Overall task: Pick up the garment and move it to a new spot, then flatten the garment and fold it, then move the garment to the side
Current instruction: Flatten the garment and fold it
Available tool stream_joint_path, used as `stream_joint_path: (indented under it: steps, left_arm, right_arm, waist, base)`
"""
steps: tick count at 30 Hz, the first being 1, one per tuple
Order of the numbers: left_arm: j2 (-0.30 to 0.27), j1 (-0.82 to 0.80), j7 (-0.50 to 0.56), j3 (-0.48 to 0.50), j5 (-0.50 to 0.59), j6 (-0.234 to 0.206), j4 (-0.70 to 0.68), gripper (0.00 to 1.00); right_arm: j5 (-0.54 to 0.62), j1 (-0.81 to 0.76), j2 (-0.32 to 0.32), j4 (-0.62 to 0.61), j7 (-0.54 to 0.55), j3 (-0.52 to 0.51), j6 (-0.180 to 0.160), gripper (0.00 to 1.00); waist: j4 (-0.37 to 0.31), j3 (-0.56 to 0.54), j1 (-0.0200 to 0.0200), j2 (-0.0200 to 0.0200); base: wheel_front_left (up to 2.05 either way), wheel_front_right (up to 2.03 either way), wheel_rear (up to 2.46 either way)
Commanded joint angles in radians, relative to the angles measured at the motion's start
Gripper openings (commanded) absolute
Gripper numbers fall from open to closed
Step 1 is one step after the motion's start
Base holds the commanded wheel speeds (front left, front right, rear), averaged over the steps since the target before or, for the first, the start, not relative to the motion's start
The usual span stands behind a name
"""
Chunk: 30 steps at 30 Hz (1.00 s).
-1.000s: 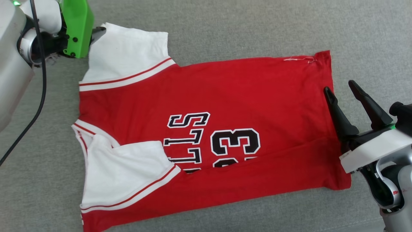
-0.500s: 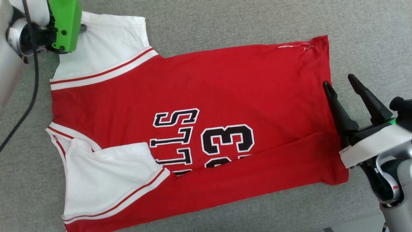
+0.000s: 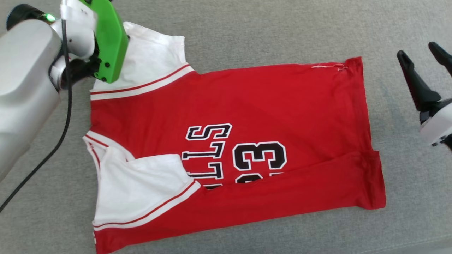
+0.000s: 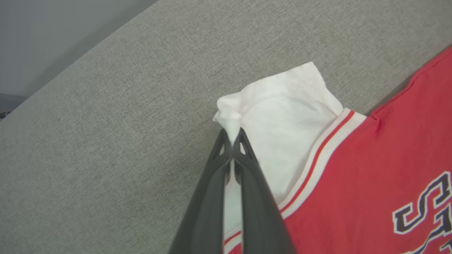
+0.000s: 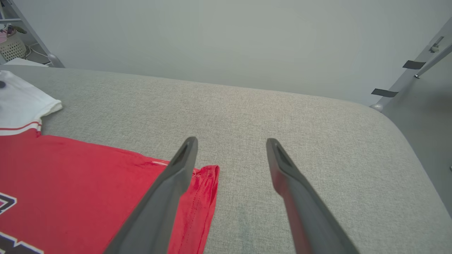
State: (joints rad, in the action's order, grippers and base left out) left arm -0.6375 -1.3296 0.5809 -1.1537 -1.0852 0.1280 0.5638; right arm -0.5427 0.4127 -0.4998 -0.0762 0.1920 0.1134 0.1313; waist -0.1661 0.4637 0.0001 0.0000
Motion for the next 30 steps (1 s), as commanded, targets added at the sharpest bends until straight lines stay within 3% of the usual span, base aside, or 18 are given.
stream_joint_path:
  steps: [1,9,14,20,30]
  left_arm:
    - [-0.013,0.025,-0.023,-0.008,0.001,0.003,-0.024,0.0]
    - [-0.036,0.056,-0.104,-0.038,0.023,0.003,-0.157,0.0]
    - [-0.029,0.054,-0.127,-0.043,0.045,0.0,-0.208,0.0]
    - [-0.022,0.036,-0.14,-0.043,0.065,-0.009,-0.25,0.0]
    - [-0.013,0.021,-0.157,-0.044,0.08,-0.01,-0.269,0.0]
  right_arm:
    - [-0.034,0.036,-0.019,0.004,0.063,0.002,-0.001,1.0]
    - [-0.153,0.178,-0.142,0.098,0.44,0.084,-0.001,1.0]
    - [-0.188,0.25,-0.181,0.181,0.594,0.173,-0.001,1.0]
    - [-0.173,0.327,-0.176,0.287,0.632,0.262,-0.001,1.0]
    - [-0.173,0.358,-0.131,0.488,0.595,0.399,-0.001,1.0]
  waist:
    - [0.046,-0.042,-0.0001,0.0]
    - [0.101,-0.052,-0.0001,0.0]
    - [0.135,-0.034,-0.0001,0.0]
    - [0.166,0.003,-0.0001,0.0]
    - [0.192,0.043,-0.0001,0.0]
  base:
    - [0.0,0.0,0.0]
    - [0.0,0.0,0.0]
    - [0.0,0.0,0.0]
    - [0.0,0.0,0.0]
    - [0.0,0.0,0.0]
